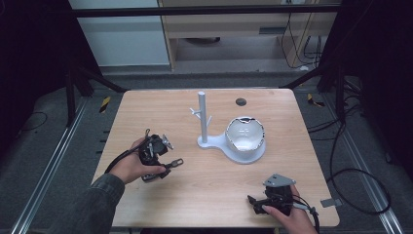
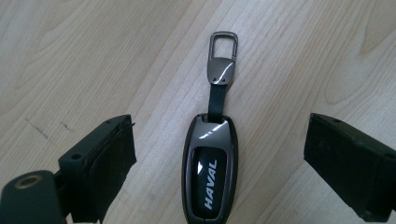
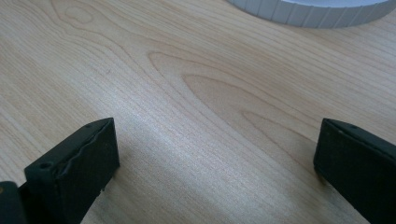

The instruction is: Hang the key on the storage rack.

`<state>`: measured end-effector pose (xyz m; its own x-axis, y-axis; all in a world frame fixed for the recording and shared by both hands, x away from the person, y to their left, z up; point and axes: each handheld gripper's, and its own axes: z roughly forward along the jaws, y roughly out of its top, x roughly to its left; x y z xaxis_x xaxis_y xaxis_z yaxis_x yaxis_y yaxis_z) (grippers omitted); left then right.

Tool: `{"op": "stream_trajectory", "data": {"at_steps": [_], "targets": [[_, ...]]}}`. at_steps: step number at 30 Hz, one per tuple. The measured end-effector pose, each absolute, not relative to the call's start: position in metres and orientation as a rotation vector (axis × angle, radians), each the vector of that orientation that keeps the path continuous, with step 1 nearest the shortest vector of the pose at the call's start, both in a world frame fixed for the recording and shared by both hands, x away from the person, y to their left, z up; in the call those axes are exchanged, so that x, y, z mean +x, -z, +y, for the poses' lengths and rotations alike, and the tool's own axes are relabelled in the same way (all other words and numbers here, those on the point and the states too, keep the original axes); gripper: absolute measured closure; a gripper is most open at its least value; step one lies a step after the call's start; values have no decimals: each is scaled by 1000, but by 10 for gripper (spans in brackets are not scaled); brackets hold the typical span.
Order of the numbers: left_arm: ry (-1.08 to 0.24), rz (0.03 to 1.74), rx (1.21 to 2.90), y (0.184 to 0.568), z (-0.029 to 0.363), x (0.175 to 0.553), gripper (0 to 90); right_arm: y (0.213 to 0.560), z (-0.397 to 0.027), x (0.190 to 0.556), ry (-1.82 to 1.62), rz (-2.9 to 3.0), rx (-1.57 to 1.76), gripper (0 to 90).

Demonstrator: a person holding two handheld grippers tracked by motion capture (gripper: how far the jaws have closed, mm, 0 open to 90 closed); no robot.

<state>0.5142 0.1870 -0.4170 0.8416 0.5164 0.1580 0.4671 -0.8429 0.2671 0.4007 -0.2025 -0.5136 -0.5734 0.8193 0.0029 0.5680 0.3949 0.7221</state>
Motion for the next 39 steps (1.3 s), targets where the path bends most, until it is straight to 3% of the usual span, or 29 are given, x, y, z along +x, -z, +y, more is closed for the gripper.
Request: {"op": "stream_trajectory", "data": {"at_steps": [14, 25, 30, 39], "targets": [[-254, 748, 2898, 423, 178, 529, 133, 514, -202, 401, -981, 2301, 1198, 4], [-244, 701, 2933, 427, 169, 529, 296, 514, -202, 400, -978, 2298, 1203, 4], [-217, 662, 2943, 429, 166, 528, 420, 514, -202, 400, -979, 2299, 1202, 4], [-213, 695, 2953, 439, 161, 533, 503, 514, -202, 400, -978, 2298, 1204, 4]]}}
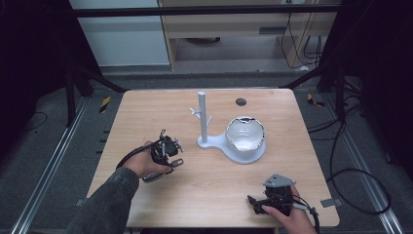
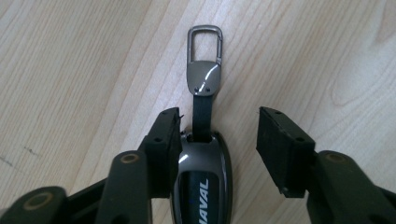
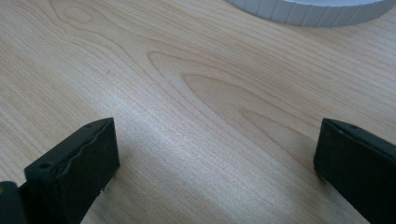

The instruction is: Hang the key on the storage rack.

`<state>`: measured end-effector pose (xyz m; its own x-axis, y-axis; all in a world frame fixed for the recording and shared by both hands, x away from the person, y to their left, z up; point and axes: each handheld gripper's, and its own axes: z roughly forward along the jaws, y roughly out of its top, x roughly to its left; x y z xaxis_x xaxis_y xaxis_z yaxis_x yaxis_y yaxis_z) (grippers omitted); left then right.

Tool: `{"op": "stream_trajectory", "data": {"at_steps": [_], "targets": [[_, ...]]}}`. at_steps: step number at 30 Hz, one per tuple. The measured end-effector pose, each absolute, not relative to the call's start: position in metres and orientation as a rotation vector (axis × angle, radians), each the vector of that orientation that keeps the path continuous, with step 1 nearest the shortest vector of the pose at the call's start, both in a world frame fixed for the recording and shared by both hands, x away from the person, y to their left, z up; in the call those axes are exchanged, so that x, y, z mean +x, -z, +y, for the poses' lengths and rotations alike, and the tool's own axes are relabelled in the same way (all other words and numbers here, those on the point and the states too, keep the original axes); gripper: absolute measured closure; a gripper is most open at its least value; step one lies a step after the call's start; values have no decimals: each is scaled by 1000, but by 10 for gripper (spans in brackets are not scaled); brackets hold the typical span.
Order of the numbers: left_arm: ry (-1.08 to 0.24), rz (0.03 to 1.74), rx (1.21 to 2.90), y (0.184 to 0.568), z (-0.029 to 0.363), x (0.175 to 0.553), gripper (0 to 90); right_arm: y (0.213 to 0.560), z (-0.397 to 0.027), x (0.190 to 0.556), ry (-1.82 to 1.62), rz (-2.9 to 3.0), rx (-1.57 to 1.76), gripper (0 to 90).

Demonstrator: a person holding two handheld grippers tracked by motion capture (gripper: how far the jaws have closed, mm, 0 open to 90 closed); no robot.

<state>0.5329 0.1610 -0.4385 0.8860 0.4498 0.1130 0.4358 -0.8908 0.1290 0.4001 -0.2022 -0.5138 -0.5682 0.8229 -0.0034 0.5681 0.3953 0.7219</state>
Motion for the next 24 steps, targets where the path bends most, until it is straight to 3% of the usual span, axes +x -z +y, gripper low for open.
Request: {"op": "stream_trajectory", "data": {"at_steps": [24], "targets": [[-187, 735, 2979, 455, 158, 546, 662, 514, -202, 400, -979, 2299, 1201, 4]]}}
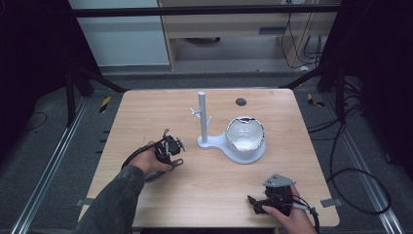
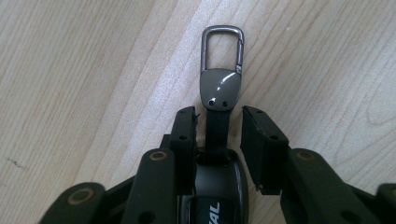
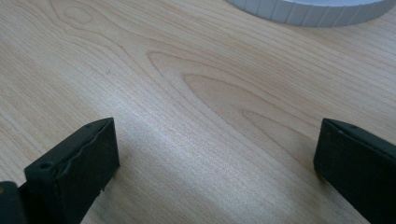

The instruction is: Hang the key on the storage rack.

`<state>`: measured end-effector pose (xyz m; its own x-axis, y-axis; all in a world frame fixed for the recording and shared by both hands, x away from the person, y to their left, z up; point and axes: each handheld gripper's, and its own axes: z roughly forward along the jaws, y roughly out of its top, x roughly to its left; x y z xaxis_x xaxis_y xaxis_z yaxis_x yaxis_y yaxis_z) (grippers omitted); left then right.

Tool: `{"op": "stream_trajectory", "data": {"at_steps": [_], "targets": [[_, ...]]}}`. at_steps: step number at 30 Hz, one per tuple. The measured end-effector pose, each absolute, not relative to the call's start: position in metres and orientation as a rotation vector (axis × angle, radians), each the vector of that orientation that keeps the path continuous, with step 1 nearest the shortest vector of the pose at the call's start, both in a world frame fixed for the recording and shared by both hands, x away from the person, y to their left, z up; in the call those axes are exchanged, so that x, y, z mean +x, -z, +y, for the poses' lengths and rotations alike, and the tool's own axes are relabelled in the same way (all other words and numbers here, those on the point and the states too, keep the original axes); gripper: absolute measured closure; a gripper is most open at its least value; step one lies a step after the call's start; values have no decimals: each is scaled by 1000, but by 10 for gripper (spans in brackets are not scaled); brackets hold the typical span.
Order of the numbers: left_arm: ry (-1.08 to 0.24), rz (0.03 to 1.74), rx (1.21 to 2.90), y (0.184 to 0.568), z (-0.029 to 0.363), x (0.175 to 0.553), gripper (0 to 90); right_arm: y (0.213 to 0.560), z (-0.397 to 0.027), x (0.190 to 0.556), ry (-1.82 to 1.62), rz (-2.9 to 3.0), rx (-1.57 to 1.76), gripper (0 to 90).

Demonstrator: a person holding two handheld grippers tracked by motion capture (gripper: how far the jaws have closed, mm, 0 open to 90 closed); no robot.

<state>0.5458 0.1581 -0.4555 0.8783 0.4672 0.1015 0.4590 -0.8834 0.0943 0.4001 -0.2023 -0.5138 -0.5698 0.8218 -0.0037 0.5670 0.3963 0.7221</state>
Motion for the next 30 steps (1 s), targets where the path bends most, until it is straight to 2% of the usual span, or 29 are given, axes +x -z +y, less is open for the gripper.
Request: {"op": "stream_trajectory", "data": {"at_steps": [15, 17, 30], "targets": [[-184, 737, 2982, 459, 158, 546, 743, 514, -202, 400, -979, 2299, 1202, 4], [-195, 737, 2973, 458, 159, 546, 786, 514, -202, 400, -978, 2298, 1203, 4], [-214, 722, 2910, 449, 167, 538, 795, 514, -202, 400, -978, 2298, 1205, 4]]}}
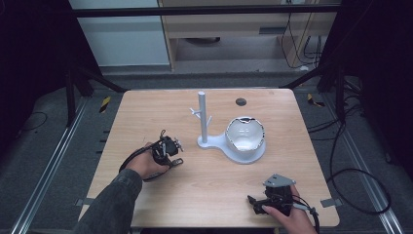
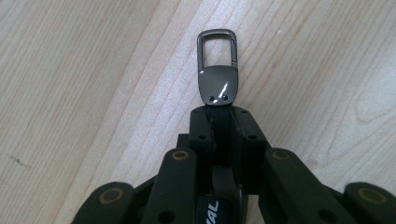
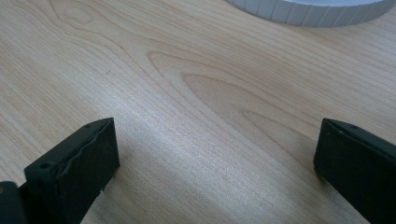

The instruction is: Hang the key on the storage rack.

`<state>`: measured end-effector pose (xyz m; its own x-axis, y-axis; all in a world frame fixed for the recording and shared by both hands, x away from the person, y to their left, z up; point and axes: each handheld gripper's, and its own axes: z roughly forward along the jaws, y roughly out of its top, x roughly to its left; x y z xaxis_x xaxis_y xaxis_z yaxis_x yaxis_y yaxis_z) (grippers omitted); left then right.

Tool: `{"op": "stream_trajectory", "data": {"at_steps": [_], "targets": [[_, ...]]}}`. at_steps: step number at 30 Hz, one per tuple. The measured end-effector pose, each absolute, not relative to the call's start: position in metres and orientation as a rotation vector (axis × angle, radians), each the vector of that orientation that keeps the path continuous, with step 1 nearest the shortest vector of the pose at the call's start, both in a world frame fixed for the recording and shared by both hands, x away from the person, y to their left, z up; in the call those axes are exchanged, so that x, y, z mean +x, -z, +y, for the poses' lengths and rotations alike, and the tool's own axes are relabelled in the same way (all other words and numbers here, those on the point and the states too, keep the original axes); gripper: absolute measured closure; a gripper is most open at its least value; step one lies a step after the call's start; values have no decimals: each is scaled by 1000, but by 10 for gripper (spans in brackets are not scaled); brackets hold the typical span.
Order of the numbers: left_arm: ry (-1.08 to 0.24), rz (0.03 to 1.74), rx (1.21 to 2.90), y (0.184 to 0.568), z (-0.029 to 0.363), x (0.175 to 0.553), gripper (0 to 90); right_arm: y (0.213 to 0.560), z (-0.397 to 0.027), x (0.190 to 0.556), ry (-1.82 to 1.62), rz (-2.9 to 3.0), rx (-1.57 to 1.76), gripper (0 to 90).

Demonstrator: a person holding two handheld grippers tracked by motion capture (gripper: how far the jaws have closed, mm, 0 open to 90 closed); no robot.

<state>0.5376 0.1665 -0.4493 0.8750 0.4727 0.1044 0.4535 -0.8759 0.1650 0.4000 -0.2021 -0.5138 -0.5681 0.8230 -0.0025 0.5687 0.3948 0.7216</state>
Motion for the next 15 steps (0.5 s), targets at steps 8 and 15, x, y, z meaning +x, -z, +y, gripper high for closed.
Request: {"op": "stream_trajectory", "data": {"at_steps": [8, 15], "targets": [[-227, 741, 2862, 443, 175, 533, 795, 514, -202, 400, -976, 2298, 1205, 4], [-238, 762, 2826, 439, 182, 530, 796, 514, -202, 400, -976, 2298, 1204, 4]]}}
